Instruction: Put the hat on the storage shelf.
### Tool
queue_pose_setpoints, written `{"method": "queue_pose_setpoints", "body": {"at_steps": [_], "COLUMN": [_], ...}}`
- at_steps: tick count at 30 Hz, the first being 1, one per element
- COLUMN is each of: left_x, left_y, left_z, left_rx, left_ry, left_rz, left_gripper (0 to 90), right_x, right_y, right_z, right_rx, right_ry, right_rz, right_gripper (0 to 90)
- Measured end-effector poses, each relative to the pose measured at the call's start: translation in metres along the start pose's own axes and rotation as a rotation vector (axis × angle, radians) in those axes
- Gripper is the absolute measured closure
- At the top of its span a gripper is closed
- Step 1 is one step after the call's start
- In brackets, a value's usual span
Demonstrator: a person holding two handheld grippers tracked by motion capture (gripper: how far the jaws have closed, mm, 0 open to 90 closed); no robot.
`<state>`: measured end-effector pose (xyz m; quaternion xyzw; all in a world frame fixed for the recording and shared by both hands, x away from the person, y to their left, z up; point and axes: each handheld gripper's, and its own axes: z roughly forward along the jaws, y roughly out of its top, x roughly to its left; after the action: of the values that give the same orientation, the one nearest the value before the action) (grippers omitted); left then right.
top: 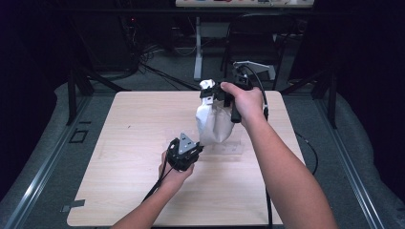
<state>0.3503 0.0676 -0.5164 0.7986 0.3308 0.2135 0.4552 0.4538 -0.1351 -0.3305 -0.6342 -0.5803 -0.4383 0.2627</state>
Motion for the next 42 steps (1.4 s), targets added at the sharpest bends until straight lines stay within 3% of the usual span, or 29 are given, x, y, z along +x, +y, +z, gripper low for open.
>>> {"method": "queue_pose_setpoints", "body": {"at_steps": [4, 8, 11, 26, 30, 33, 34, 42], "left_x": [0.005, 0.013, 0.01, 0.01, 0.012, 0.01, 0.009, 0.011], "left_y": [-0.003, -0.01, -0.015, -0.028, -0.026, -0.03, -0.032, -0.033], "left_z": [-0.002, -0.003, -0.002, 0.002, 0.001, 0.007, 0.008, 0.007], "left_rx": [-0.001, -0.006, -0.003, 0.028, 0.054, 0.099, 0.092, 0.078], "left_ry": [-0.021, -0.046, -0.032, -0.025, -0.027, -0.016, -0.017, -0.026], "left_rz": [-0.009, -0.05, -0.031, -0.023, -0.026, 0.005, 0.01, -0.022], "left_gripper": [84.7, 85.0, 85.3, 85.9, 86.0, 86.0, 86.1, 85.6], "right_x": [0.001, 0.0, -0.003, -0.018, -0.022, -0.026, -0.026, -0.035], "right_y": [0.0, -0.001, -0.002, -0.004, -0.004, -0.004, -0.004, -0.004], "right_z": [0.005, 0.009, 0.011, 0.011, 0.013, 0.014, 0.015, 0.015], "right_rx": [0.015, 0.027, 0.024, 0.055, 0.059, 0.06, 0.059, 0.062], "right_ry": [-0.001, -0.025, -0.023, -0.092, -0.104, -0.115, -0.135, -0.13], "right_rz": [-0.002, -0.012, 0.001, -0.014, -0.01, -0.004, -0.005, 0.003], "right_gripper": [80.4, 80.4, 80.4, 80.1, 80.1, 80.1, 80.1, 79.3]}}
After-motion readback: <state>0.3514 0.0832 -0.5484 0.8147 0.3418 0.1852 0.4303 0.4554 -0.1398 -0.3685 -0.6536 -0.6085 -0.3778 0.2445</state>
